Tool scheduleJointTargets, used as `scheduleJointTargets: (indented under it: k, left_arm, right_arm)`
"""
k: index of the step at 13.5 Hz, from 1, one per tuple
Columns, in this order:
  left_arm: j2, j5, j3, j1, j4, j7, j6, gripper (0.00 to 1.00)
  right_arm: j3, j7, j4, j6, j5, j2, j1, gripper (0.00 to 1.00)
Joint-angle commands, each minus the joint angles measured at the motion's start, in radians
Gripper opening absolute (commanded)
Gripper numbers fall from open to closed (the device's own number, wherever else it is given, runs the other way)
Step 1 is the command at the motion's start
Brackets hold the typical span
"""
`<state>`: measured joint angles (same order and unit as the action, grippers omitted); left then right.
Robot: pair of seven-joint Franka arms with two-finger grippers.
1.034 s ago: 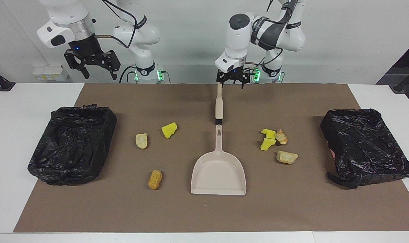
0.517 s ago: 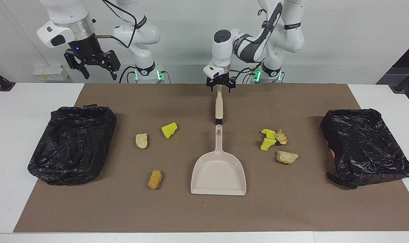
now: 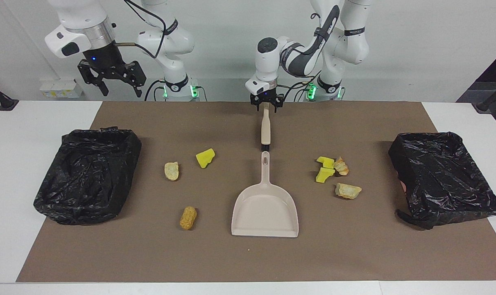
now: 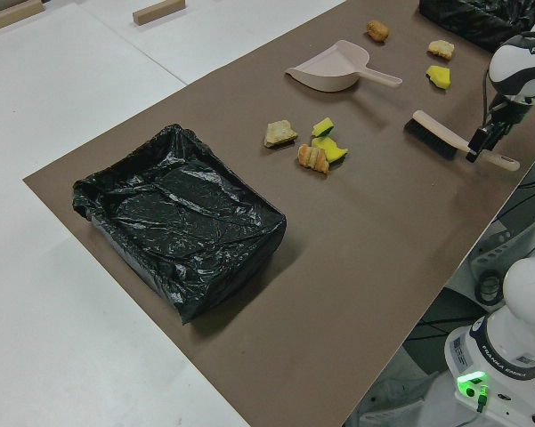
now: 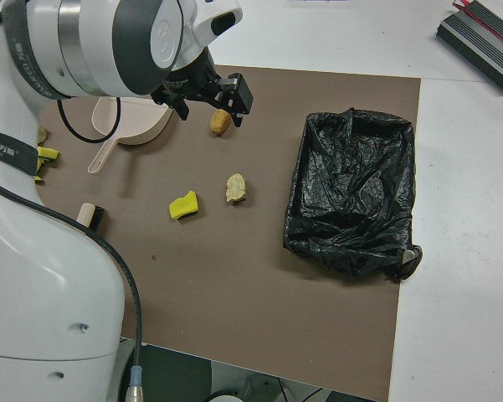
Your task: Sweep and dump trash in bin
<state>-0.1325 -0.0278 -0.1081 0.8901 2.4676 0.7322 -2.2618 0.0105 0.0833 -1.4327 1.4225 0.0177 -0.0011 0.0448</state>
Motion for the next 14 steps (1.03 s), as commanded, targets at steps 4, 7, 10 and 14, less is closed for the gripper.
scheduleJointTargets:
  k: [4, 7, 10, 14]
  left_arm:
    - [-0.019, -0.003, 0.024, -0.002, -0.005, -0.023, 0.001, 0.00]
    - [-0.030, 0.000, 0.028, -0.042, -0.039, -0.027, 0.066, 0.00]
    - [-0.097, 0.002, 0.030, -0.140, -0.088, -0.135, 0.207, 0.00]
    - [-0.190, 0.014, 0.033, -0.337, -0.152, -0.327, 0.382, 0.00]
  right_arm:
    - [-0.003, -0.010, -0.008, -0.007, -0.009, -0.013, -0.011, 1.00]
    - [-0.003, -0.010, -0.008, -0.007, -0.009, -0.013, -0.010, 1.00]
    - [-0.004, -0.010, -0.008, -0.007, -0.009, -0.013, -0.010, 1.00]
    - [-0.004, -0.010, -0.008, -0.007, -0.009, -0.013, -0.011, 1.00]
